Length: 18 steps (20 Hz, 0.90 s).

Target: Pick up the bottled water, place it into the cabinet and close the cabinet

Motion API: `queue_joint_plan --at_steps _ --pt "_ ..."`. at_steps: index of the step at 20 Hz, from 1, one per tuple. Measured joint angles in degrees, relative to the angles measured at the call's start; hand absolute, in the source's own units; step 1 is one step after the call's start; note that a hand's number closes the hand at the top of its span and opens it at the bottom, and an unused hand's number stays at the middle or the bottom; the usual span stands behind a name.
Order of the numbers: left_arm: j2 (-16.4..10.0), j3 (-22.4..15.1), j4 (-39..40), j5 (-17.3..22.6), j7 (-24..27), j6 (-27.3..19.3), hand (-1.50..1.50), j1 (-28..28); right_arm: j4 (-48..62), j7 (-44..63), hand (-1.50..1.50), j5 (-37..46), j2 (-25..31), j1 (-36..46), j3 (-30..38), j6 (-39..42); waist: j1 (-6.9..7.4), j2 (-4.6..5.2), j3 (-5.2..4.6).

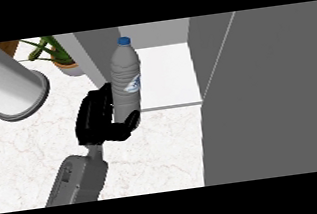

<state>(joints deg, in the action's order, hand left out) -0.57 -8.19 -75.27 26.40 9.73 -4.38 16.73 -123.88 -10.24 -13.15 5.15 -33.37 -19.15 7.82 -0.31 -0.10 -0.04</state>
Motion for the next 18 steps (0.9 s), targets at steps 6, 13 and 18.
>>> queue_joint_plan --at_steps 6,13,18 --pt "-1.89 -1.79 1.28 -2.90 0.63 -8.40 1.50 1.55 2.21 -1.90 -1.50 0.54 0.10 0.31 -0.45 0.57 0.20 -0.12 -0.18" --pt "-3.08 -2.12 2.23 -7.63 0.75 -16.10 1.50 2.69 2.26 -1.60 -1.50 -0.07 0.22 0.82 -0.82 0.92 -0.41 -0.26 -0.29" --pt "-3.22 -2.89 2.05 -10.69 -0.32 -21.30 1.50 2.86 2.72 -1.26 -1.50 0.43 0.16 1.45 -1.95 1.12 -1.19 -0.38 -0.19"
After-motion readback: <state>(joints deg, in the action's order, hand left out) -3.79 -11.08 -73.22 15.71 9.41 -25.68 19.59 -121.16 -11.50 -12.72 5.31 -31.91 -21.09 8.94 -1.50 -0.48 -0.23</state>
